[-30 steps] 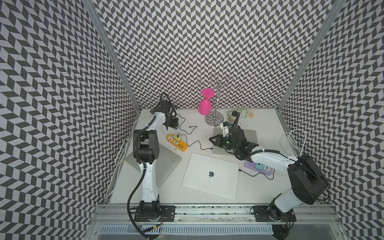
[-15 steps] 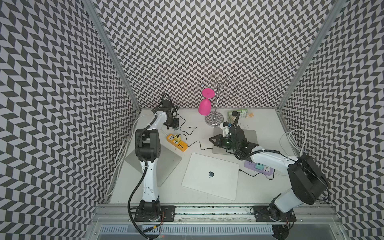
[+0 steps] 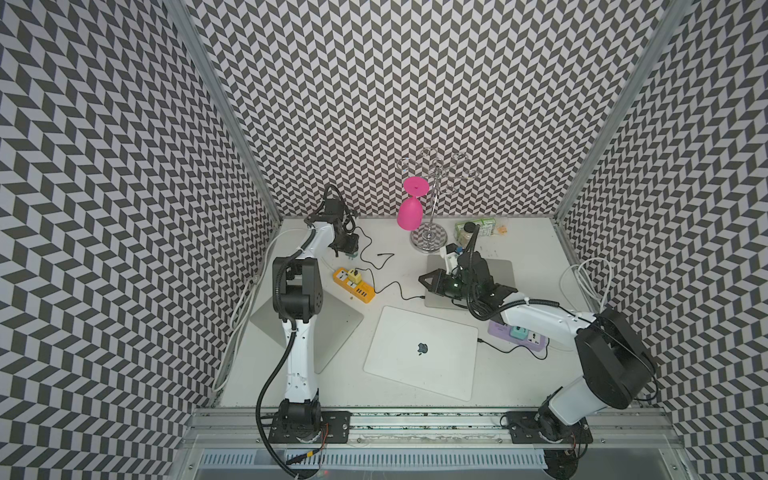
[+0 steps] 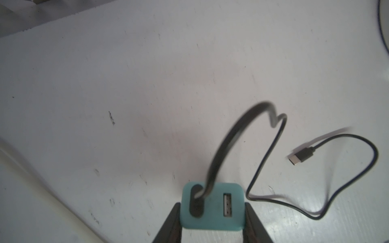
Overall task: Unplug the laptop charger
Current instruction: Place the plug at the center of the board.
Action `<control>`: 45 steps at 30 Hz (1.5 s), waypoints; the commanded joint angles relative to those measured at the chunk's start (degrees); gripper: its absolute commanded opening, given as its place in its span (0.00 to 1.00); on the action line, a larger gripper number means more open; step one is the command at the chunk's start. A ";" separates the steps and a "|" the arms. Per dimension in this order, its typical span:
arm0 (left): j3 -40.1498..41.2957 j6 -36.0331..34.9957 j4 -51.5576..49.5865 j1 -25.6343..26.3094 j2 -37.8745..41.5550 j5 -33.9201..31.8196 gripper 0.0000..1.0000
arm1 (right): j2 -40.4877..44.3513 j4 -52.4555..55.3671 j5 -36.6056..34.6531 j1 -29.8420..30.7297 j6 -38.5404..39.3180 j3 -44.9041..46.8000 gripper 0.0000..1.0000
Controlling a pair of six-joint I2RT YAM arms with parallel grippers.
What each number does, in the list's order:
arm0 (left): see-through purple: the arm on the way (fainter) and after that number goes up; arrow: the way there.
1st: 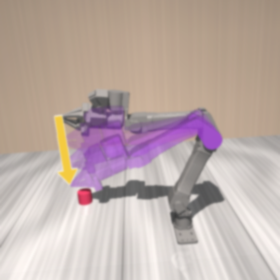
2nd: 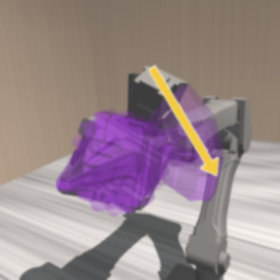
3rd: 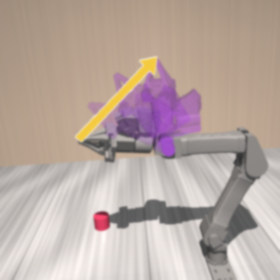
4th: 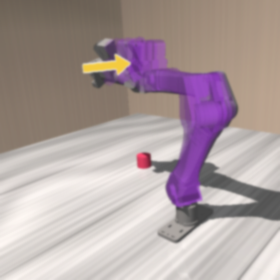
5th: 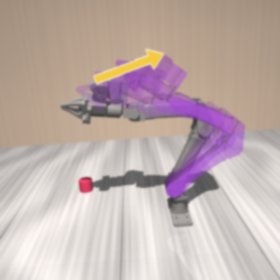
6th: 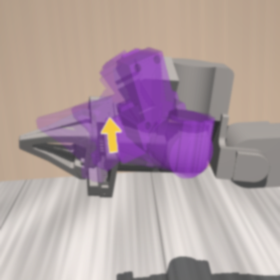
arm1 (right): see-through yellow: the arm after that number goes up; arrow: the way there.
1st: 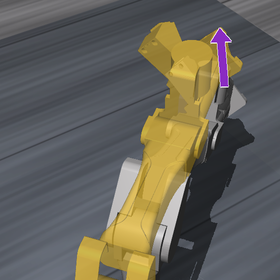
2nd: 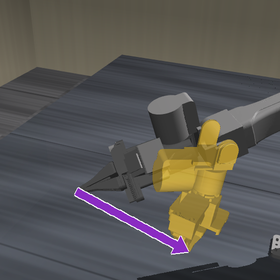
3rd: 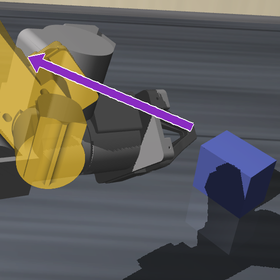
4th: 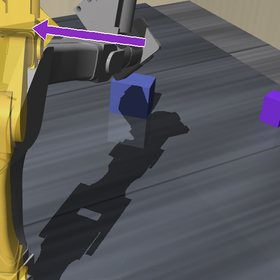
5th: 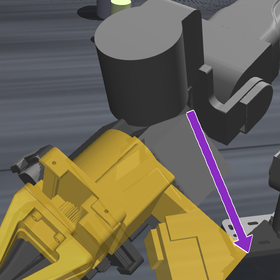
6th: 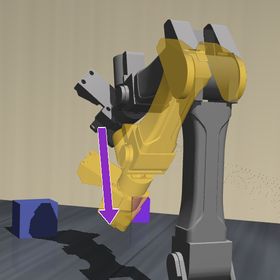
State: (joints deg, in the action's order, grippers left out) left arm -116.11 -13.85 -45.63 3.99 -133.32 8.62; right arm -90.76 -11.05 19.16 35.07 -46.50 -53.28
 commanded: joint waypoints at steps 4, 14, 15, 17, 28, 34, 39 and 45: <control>-6.34 -0.18 -3.20 0.23 -5.40 0.73 0.33 | 1.20 -1.45 -0.41 -0.19 0.62 0.45 0.00; -4.43 -0.98 -5.40 0.76 -3.56 -1.43 0.35 | 1.38 -1.14 -0.44 -0.12 0.97 0.19 0.00; -3.81 -1.17 -5.43 0.84 -3.06 -0.96 0.36 | 1.29 -1.17 -0.36 -0.12 0.89 0.19 0.00; -3.14 -1.39 -6.00 0.85 -2.96 0.11 0.35 | 1.20 -1.31 -0.35 -0.14 0.80 0.10 0.00; -2.81 -1.32 -6.86 0.89 -2.91 -0.05 0.40 | 1.16 -1.17 -0.35 -0.13 1.06 -0.16 0.00; -4.65 -0.94 -6.51 0.93 -3.53 0.30 0.49 | 1.19 -1.18 -0.26 -0.09 0.93 -0.56 0.00; -4.43 -0.51 -5.50 0.89 -2.53 0.55 0.54 | 1.53 -1.70 0.00 -0.09 0.71 0.51 0.00; -2.66 0.13 -4.17 0.93 0.69 -0.58 0.57 | 2.36 -1.25 -0.79 -0.09 1.76 0.91 0.00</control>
State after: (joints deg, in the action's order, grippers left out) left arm -119.98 -13.96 -49.74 4.54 -136.46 8.36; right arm -90.72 -11.03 19.11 35.07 -46.11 -53.28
